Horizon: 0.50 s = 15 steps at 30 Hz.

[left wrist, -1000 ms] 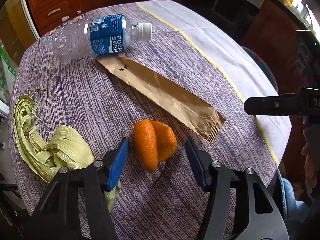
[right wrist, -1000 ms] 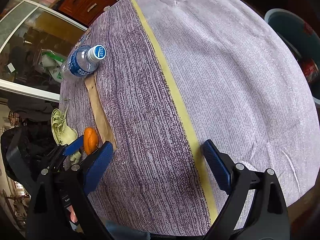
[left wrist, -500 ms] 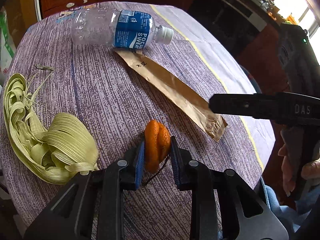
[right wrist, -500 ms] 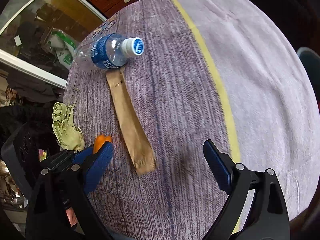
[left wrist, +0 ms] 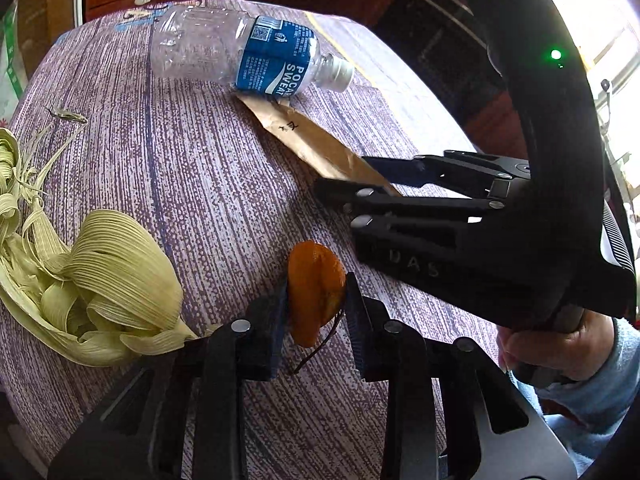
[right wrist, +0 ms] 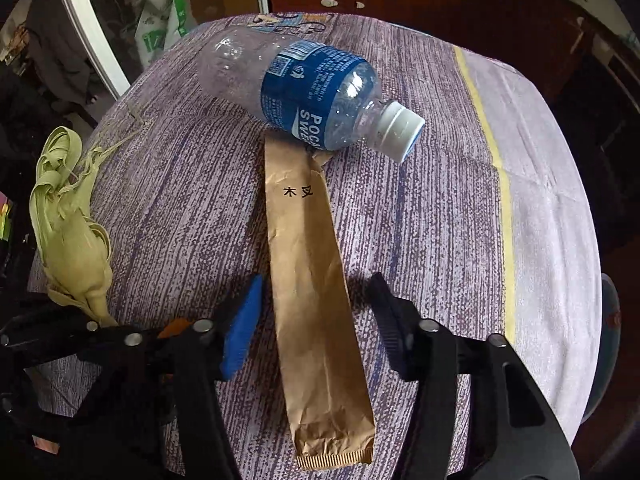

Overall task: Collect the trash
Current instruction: 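Grasp the brown paper strip with the right tool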

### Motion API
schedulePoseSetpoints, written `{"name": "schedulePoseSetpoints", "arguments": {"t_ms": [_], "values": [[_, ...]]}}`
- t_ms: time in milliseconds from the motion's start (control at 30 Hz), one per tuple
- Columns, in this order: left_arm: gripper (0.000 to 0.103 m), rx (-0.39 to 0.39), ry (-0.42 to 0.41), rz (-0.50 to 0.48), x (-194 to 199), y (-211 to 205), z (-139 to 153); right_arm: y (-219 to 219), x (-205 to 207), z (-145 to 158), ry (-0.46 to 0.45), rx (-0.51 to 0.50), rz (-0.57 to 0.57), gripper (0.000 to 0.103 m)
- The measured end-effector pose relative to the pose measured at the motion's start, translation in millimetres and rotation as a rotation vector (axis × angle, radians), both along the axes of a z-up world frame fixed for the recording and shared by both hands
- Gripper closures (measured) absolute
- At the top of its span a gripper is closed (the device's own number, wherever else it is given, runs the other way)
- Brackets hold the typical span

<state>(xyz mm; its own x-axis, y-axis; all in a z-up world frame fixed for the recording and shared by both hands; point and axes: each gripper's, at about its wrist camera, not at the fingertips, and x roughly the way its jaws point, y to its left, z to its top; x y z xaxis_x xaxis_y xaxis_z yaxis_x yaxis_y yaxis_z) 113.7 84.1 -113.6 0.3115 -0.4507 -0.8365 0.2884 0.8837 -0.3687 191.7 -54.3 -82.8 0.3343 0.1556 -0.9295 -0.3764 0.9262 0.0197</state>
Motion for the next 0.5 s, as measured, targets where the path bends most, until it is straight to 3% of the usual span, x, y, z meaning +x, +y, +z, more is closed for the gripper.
{"name": "schedulePoseSetpoints", "arguments": {"t_ms": [33, 100, 333, 500], "values": [[0.072, 0.007, -0.002, 0.000, -1, -1, 0, -1, -1, 1, -0.001, 0.000, 0.005, 0.084], [0.071, 0.027, -0.008, -0.005, 1, -6, 3, -4, -2, 3, 0.014, 0.010, 0.009, 0.090], [0.073, 0.095, -0.035, 0.007, 6, -28, 2, -55, -23, 15, 0.150, 0.264, -0.086, 0.092], [0.080, 0.163, -0.070, 0.037, 1, -40, 15, -99, -43, 28, 0.165, 0.384, -0.164, 0.092]]}}
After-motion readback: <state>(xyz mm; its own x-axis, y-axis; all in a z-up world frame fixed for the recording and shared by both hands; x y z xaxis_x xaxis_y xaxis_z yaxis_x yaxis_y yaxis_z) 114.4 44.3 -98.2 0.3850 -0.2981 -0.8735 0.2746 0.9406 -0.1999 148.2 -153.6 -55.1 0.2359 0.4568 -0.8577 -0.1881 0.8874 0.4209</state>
